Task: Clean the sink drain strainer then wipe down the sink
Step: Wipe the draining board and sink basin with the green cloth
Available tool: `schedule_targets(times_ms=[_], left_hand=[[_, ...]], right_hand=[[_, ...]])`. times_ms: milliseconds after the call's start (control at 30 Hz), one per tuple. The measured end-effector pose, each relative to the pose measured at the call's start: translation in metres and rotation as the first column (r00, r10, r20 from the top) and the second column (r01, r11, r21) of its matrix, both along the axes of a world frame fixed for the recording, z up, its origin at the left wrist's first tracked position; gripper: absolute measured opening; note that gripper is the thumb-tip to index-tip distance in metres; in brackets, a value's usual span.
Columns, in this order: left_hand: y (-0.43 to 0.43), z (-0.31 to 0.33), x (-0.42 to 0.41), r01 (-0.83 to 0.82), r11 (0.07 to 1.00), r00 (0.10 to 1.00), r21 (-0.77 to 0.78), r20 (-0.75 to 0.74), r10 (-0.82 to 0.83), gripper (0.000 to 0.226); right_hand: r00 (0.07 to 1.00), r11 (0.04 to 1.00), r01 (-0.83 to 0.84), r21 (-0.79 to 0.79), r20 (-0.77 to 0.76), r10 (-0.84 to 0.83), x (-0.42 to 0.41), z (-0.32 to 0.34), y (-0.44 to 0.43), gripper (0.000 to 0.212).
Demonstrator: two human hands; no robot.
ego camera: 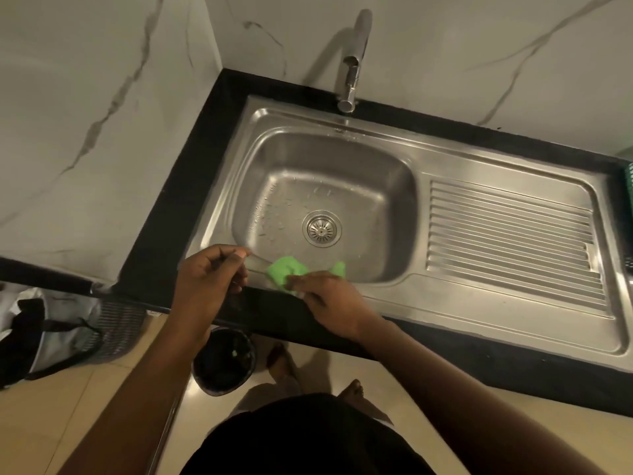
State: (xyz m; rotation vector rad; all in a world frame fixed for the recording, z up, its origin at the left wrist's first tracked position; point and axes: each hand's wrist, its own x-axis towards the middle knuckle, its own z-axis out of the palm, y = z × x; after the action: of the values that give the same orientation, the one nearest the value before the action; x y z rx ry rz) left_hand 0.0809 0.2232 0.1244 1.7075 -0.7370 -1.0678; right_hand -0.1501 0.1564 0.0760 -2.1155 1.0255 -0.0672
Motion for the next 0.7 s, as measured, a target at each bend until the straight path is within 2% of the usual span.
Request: schedule_targets(times_ms=[167,267,333,400,567,700], left_hand=[[-0.001,-0.004,0.035,-0.035,0.999,0.999,0.000,-0.017,0.035,0.012],[0.002,-0.006,0.048,-0.051,0.999,0.999,0.014,-0.017,0.051,0.011],[0.006,-0.005,0.054,-0.077,0.997,0.997,0.018,-0.026,0.078,0.011],[0.011,-0.005,0.058,-0.110,0.994,0.993,0.013,-0.033,0.110,0.011],[0.020,-0.006,0.060,-0.185,0.982,0.982,0.020,-0.030,0.186,0.011],[0.024,-0.005,0.060,-0.235,0.972,0.971,0.020,-0.026,0.236,0.010]], right_hand=[[0.991,0.996,0.068,-0.059,-0.112,-0.074,-0.101,0.004,-0.005,0.038],[0.974,0.988,0.129,-0.089,-0.178,-0.144,-0.111,-0.002,0.000,0.041],[0.956,0.979,0.166,-0.116,-0.226,-0.189,-0.095,-0.008,0.001,0.035],[0.963,0.983,0.141,-0.119,-0.215,-0.164,-0.070,-0.010,0.001,0.034],[0.999,0.998,-0.021,-0.065,-0.029,0.019,0.019,-0.008,-0.001,0.040],[0.983,0.981,-0.180,-0.072,0.026,0.183,0.097,-0.008,-0.008,0.048]])
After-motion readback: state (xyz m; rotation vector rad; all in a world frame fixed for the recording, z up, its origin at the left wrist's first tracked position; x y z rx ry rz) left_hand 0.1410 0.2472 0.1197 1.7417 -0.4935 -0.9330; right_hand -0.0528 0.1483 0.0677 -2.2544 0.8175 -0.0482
